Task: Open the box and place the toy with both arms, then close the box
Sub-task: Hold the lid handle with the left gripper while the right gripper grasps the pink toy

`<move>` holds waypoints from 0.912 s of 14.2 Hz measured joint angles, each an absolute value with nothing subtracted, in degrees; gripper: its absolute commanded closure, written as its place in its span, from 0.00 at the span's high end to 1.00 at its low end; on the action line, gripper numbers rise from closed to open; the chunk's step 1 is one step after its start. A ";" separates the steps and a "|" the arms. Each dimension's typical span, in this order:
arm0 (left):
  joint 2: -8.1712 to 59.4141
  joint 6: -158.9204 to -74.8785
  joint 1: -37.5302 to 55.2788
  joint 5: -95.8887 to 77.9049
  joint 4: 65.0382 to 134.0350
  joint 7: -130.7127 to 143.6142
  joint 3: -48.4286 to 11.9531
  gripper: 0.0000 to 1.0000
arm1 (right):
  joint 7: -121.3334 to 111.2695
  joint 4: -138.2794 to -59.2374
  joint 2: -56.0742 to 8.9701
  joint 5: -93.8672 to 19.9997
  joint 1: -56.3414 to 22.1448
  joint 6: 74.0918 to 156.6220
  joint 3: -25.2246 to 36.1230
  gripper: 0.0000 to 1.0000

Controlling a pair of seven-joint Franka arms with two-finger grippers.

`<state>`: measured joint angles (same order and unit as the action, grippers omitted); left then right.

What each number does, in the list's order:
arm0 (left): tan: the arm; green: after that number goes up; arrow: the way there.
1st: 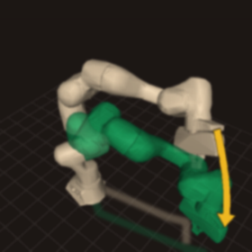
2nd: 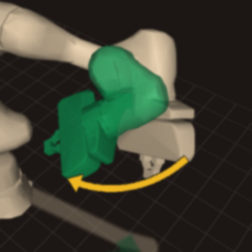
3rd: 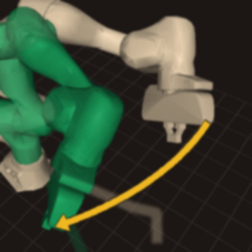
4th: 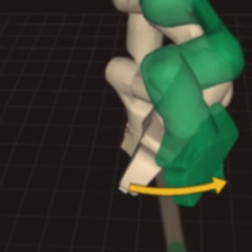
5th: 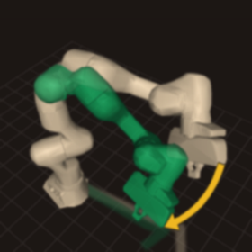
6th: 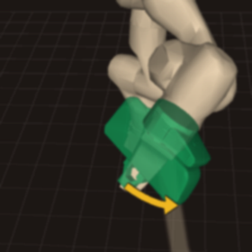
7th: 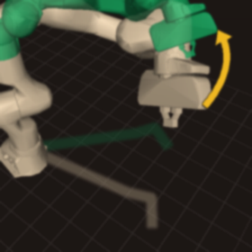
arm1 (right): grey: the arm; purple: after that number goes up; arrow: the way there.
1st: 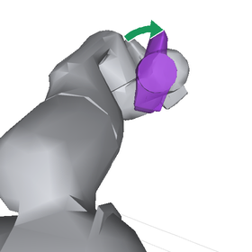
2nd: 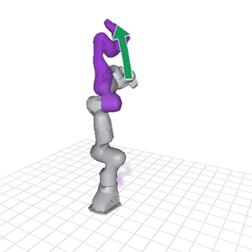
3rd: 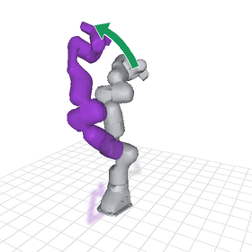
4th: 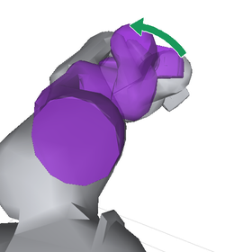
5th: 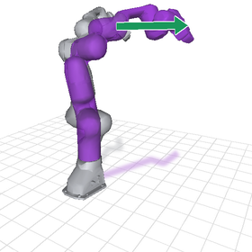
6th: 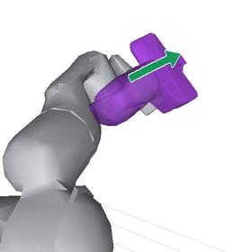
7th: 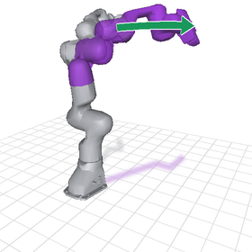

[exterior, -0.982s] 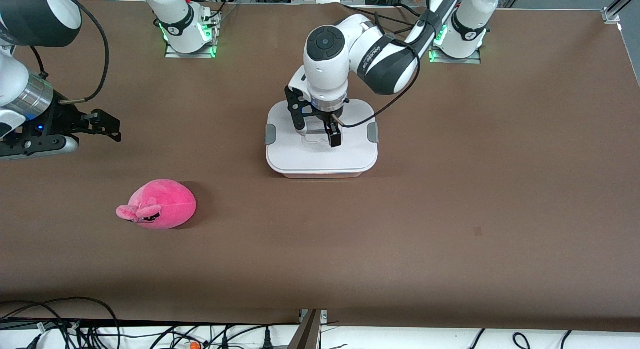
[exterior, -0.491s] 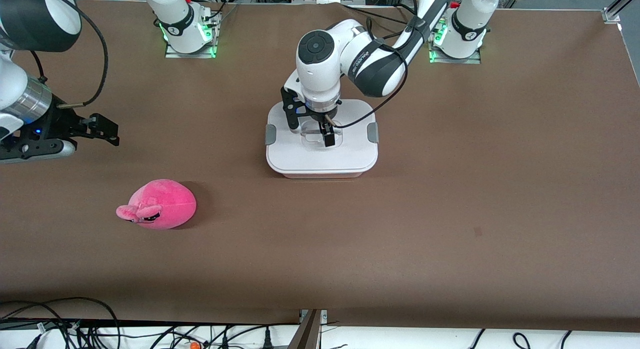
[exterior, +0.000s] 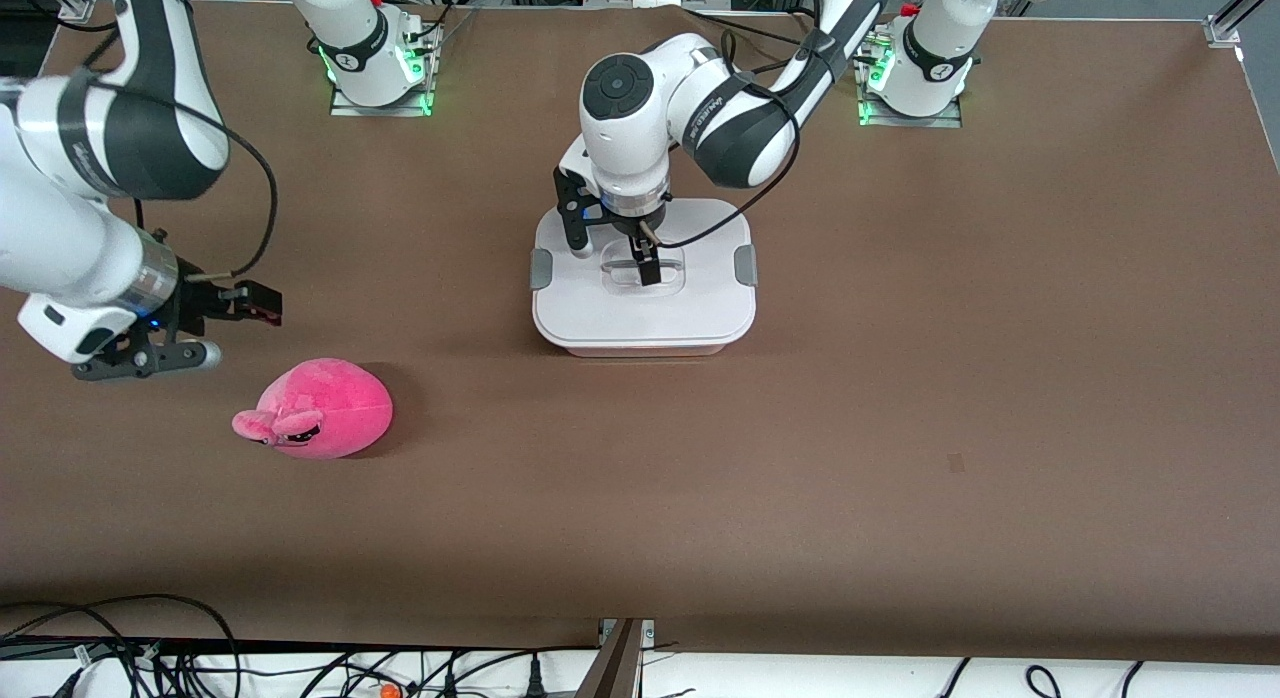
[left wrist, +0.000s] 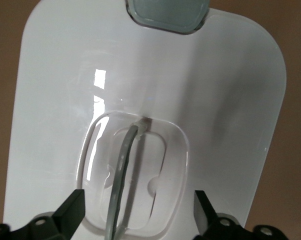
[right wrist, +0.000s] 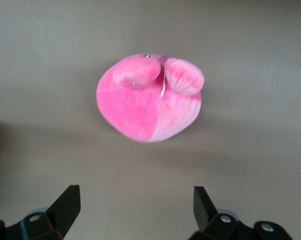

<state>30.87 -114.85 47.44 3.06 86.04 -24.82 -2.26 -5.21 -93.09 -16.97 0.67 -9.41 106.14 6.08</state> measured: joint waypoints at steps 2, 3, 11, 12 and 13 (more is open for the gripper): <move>30.90 -114.88 47.67 3.31 86.05 -24.81 -2.26 0.55 | -6.53 -93.20 -20.68 0.59 -8.00 109.98 6.25 1.00; 30.90 -114.90 47.74 4.10 86.05 -24.81 -2.26 0.51 | -7.19 -93.23 -22.61 0.14 -7.11 111.64 6.30 1.00; 30.90 -115.00 48.18 6.12 86.03 -24.94 -2.20 0.03 | -7.80 -93.14 -28.95 -1.69 -6.29 118.14 5.83 0.99; 30.90 -115.09 48.18 6.35 85.97 -25.36 -2.15 0.02 | -7.80 -93.08 -28.95 -1.70 -6.30 118.14 5.79 0.99; 30.90 -115.13 48.18 6.44 85.96 -25.69 -2.13 0.02 | -7.80 -93.06 -28.95 -1.71 -6.35 118.14 5.76 0.99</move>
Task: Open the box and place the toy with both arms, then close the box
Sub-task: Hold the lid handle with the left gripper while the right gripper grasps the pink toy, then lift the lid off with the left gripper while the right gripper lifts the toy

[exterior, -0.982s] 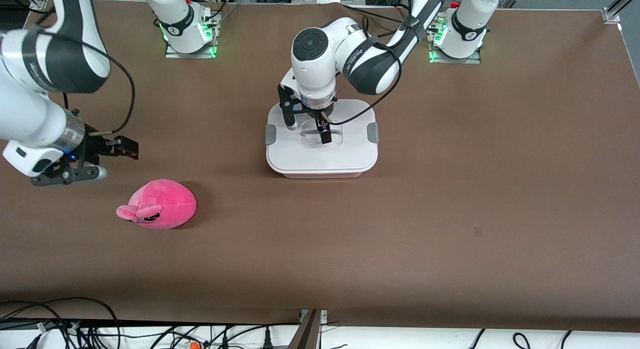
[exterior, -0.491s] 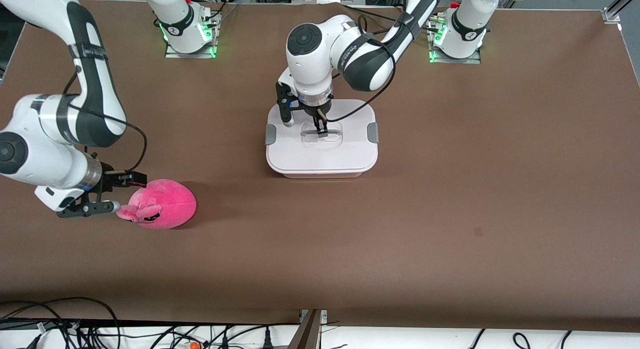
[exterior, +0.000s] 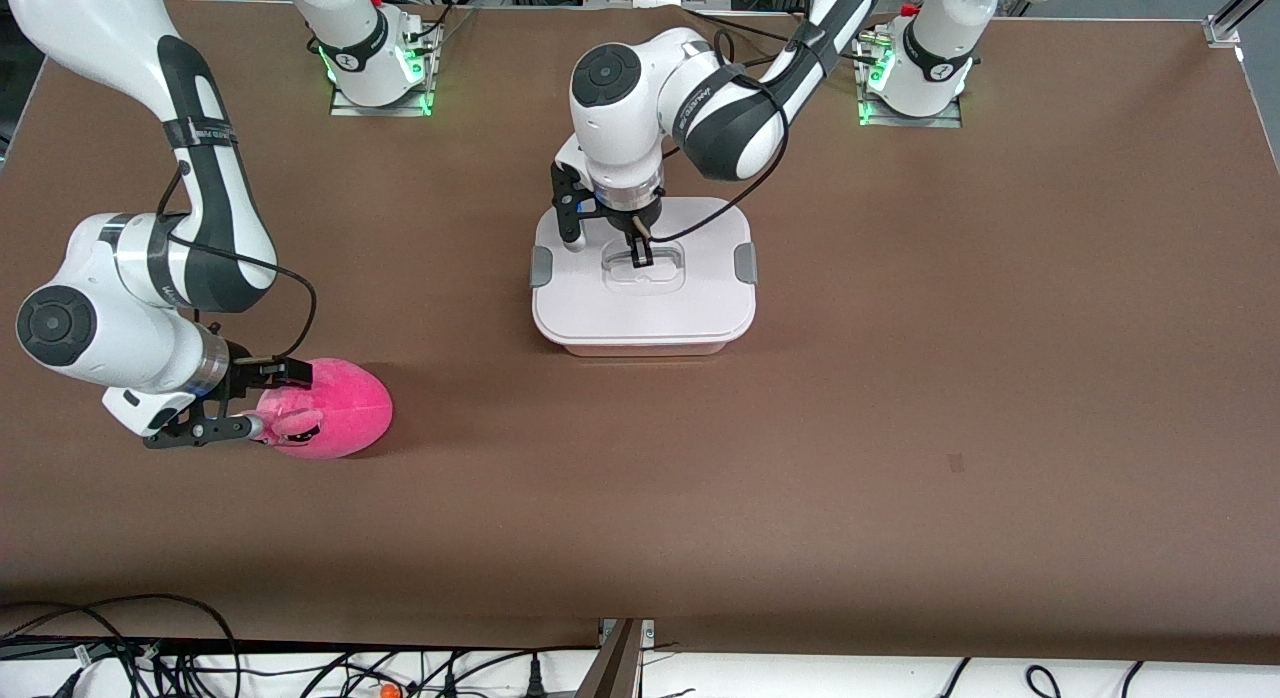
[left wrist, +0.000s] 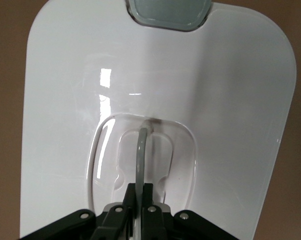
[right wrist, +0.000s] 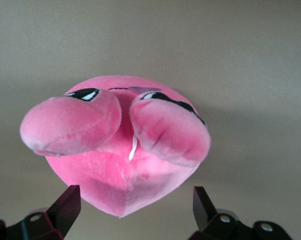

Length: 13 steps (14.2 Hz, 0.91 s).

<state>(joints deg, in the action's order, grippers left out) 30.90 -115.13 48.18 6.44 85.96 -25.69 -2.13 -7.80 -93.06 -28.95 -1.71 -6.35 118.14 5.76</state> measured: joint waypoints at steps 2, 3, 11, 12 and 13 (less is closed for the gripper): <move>30.89 -115.14 48.19 6.47 85.90 -26.14 -2.12 0.02 | -7.80 -93.07 -28.99 -1.71 -6.52 118.14 5.70 0.98; 30.88 -115.14 48.19 6.47 85.86 -26.21 -2.09 0.02 | -7.80 -93.07 -29.06 -1.72 -6.63 118.23 5.69 0.96; 30.16 -110.25 48.05 6.48 81.73 -27.98 -1.64 0.00 | -8.70 -93.07 -30.93 -1.72 -6.82 119.40 5.69 0.47; 29.93 -108.52 47.78 6.47 80.67 -28.86 -1.37 0.00 | -8.83 -93.07 -30.95 -1.72 -6.82 119.40 5.69 0.38; 29.52 -106.55 47.11 6.47 79.43 -30.03 -1.15 0.00 | -8.86 -93.07 -30.96 -1.73 -6.82 119.40 5.69 0.28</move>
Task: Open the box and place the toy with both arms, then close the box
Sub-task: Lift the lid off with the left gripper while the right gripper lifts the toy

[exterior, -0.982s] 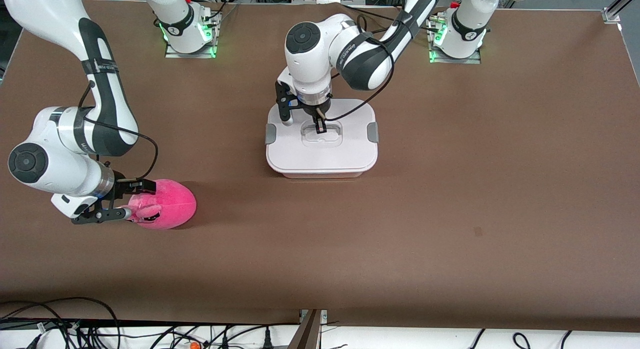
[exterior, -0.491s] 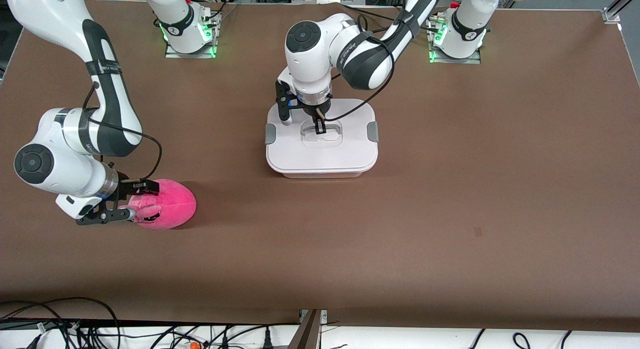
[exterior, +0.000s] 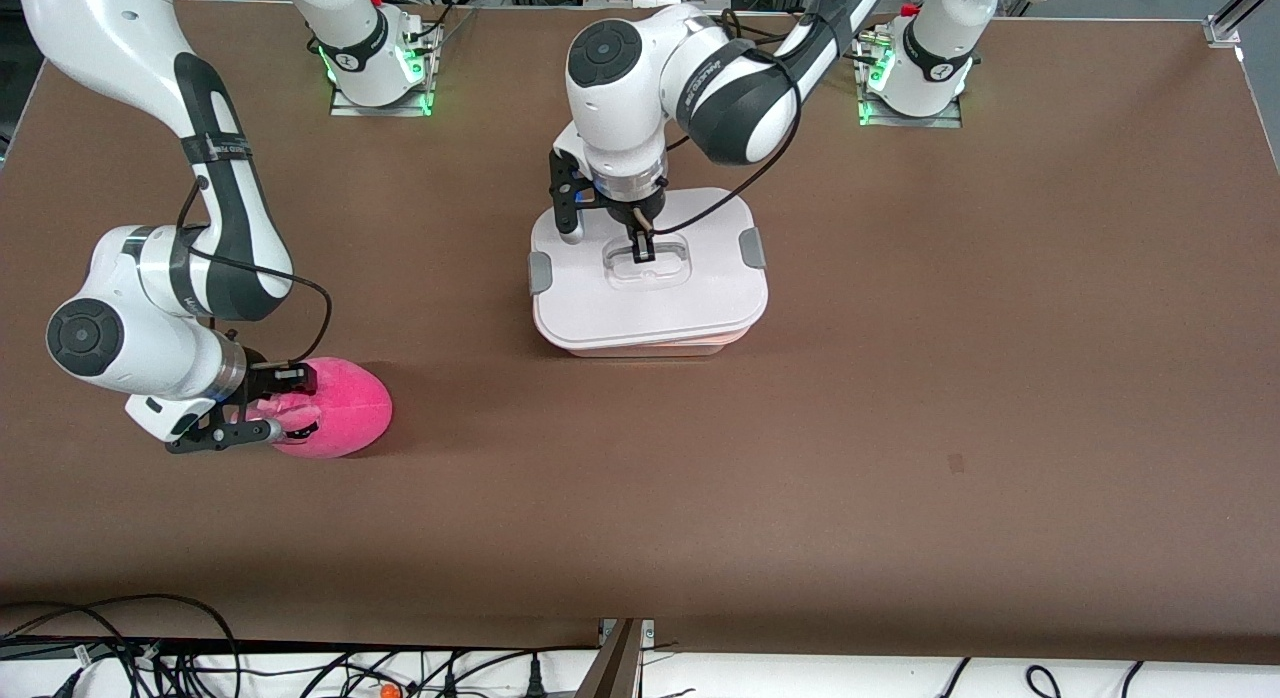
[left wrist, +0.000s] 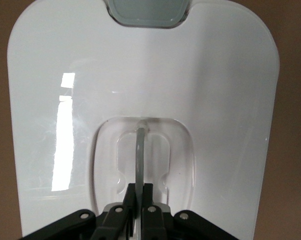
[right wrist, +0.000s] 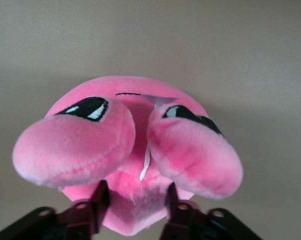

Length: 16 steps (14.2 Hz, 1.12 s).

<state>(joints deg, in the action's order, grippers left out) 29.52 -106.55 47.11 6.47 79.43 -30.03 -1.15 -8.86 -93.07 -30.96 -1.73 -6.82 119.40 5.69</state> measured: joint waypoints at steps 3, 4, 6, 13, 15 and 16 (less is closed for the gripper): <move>26.58 -100.77 41.27 4.25 76.78 -35.52 -0.90 0.00 | -9.11 -93.05 -30.95 -1.73 -6.82 119.40 5.69 0.00; 25.24 -99.63 38.31 3.22 76.54 -38.34 -0.80 0.00 | -9.42 -93.02 -30.95 -1.73 -6.82 119.40 5.69 0.00; 23.17 -96.09 31.77 2.40 75.94 -44.54 -0.63 0.00 | -9.95 -92.85 -30.96 -1.73 -6.84 119.40 5.69 0.00; 22.38 -86.46 9.28 2.16 70.27 -72.47 0.00 0.00 | -16.61 -88.48 -30.83 -1.72 -8.25 113.35 5.35 0.00; 22.39 -85.57 5.29 2.15 70.26 -76.31 -0.01 0.00 | -22.39 -84.08 -30.54 -1.72 -8.64 105.43 4.41 0.00; 22.39 -85.29 3.71 2.15 70.26 -78.16 0.00 0.00 | -25.39 -81.74 -30.37 -1.72 -8.87 101.32 3.74 0.00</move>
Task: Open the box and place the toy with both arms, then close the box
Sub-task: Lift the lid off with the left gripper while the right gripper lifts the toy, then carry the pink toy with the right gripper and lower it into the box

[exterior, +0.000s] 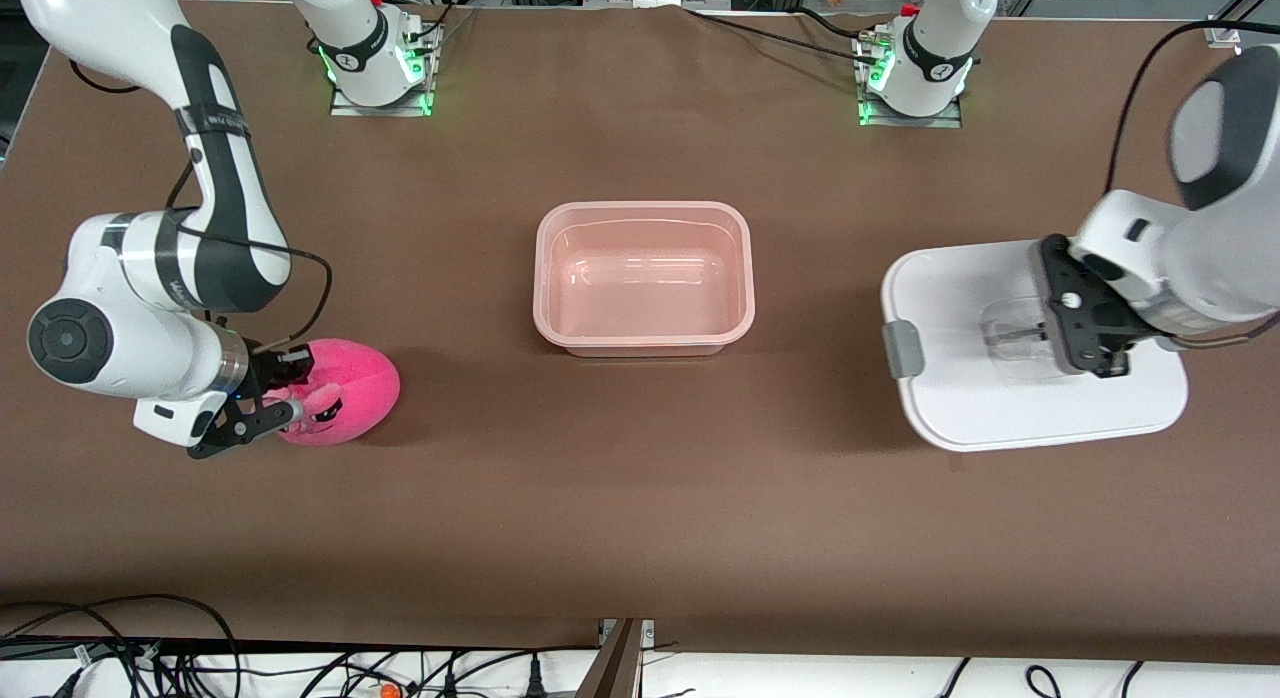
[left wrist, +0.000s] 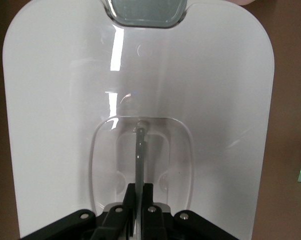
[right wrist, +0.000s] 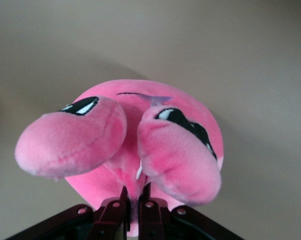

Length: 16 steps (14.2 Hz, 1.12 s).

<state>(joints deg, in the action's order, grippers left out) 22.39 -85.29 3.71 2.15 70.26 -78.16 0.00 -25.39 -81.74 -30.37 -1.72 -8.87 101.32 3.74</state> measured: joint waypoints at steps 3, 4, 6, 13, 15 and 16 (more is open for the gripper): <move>22.41 -84.39 0.25 2.95 70.26 -82.10 -0.01 0.00 | -33.98 -75.23 -30.14 -1.15 -11.55 90.65 2.54 0.00; 22.42 -84.19 -0.27 3.95 70.26 -83.28 -0.01 0.00 | -35.83 -73.33 -30.13 -0.40 -13.38 88.06 2.42 0.00; 22.47 -83.96 -0.47 5.85 70.27 -85.21 -0.04 0.00 | -37.79 -70.01 -30.10 1.41 -17.79 84.04 2.24 0.00; 23.97 -83.32 -2.17 6.53 70.40 -85.90 -0.08 0.00 | -41.66 -64.96 -30.39 5.73 -34.86 80.04 1.99 0.00; 23.97 -83.32 -2.20 6.53 70.38 -85.91 -0.13 0.00 | -41.69 -64.37 -31.26 7.61 -39.06 80.40 2.01 0.00; 23.97 -83.32 -2.20 6.53 70.38 -85.91 -0.16 0.00 | -41.69 -63.90 -31.93 7.96 -40.74 80.46 2.02 0.00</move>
<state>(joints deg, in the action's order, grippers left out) 23.97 -83.32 -2.20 6.53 70.38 -85.91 -0.16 -41.69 -63.90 -31.93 7.96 -40.74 80.46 2.02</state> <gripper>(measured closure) 0.930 0.925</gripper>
